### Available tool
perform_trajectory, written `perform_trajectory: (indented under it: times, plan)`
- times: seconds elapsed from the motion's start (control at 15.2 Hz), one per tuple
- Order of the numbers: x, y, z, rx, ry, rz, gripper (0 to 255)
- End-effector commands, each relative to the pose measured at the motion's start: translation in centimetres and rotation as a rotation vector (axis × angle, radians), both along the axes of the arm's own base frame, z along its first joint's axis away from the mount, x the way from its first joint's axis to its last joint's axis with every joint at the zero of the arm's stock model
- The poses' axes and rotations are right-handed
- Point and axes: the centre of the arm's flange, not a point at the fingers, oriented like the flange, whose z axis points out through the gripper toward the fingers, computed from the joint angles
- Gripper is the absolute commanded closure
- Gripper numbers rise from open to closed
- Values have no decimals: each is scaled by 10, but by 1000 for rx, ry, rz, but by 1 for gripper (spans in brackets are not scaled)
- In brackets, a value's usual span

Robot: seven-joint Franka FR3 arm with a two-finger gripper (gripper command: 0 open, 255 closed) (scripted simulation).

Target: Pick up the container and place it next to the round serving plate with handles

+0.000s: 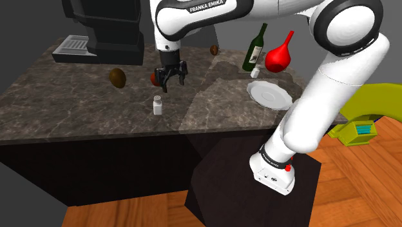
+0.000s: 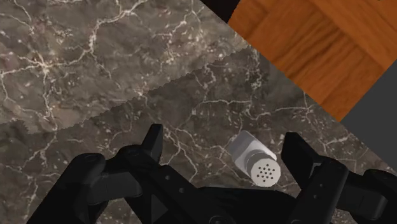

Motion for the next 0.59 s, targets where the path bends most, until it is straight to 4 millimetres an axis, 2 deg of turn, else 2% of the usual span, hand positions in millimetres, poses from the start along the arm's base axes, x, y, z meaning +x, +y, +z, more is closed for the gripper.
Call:
perform_trajectory:
  times: [0.0,0.33,0.53]
  plan:
    - [20,15,-11,-1,1,0,0]
    - [66,50,-33,-6,3,1,0]
    - [63,50,-48,-6,3,1,0]
